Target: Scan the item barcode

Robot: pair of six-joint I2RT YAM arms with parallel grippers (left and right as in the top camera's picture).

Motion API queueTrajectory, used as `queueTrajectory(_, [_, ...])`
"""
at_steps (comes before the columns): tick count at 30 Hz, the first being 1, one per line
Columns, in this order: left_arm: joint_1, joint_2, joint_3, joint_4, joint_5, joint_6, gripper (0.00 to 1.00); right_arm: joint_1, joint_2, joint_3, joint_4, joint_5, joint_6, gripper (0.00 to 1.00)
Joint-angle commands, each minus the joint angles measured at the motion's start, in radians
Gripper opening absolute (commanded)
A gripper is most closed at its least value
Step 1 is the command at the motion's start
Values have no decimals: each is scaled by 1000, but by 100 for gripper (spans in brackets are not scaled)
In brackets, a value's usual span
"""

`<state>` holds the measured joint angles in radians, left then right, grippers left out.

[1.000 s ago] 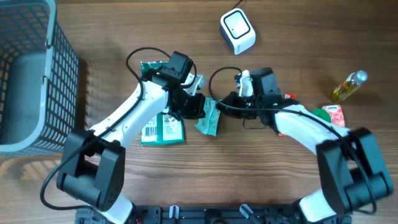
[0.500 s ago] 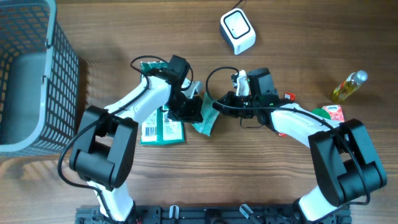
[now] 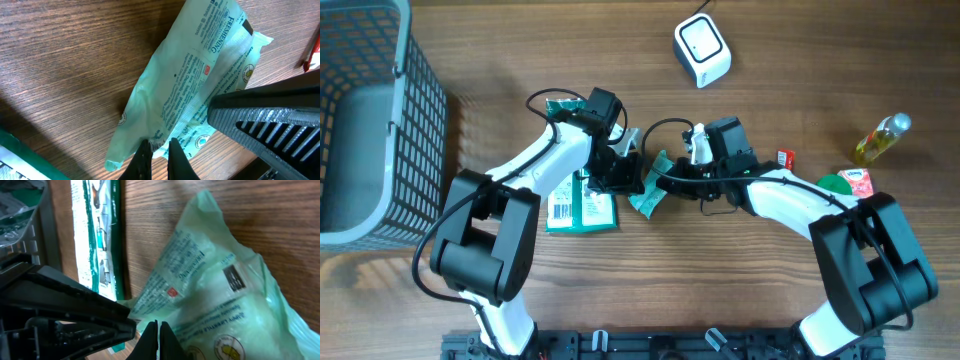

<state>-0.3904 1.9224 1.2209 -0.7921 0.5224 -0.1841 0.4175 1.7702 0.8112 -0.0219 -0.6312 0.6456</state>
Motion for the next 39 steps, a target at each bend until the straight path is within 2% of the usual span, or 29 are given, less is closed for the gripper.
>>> queueTrajectory(1, [0, 9, -13, 6, 12, 20, 4, 2, 24, -2, -24, 76, 13, 4])
queueTrajectory(3, [0, 9, -13, 6, 11, 20, 4, 2, 36, -2, -45, 136, 14, 4])
queueTrajectory(8, [0, 17, -18, 53, -32, 8, 4, 2, 85, -2, -48, 142, 98, 4])
queueTrajectory(13, [0, 63, -57, 140, -178, -98, 4, 2, 85, -2, -55, 150, 98, 4])
queueTrajectory(19, [40, 66, -49, 156, -387, -198, 4, 2, 85, -2, -76, 165, 117, 4])
queueTrajectory(25, [92, -16, 39, 64, -333, -198, 4, 2, 85, -2, -76, 164, 117, 5])
queueTrajectory(28, [91, -90, 41, 61, -124, -198, 4, 2, 85, -2, -72, 164, 116, 9])
queueTrajectory(31, [91, -94, 40, 61, -14, -198, 4, 2, 85, 0, -67, 140, 116, 4])
queueTrajectory(36, [67, -93, 40, 14, -9, -169, 4, -44, 31, 60, -39, -76, 91, 5])
queueTrajectory(39, [37, -93, 40, -3, -10, -161, 4, -63, -23, 63, -34, -64, 87, 5])
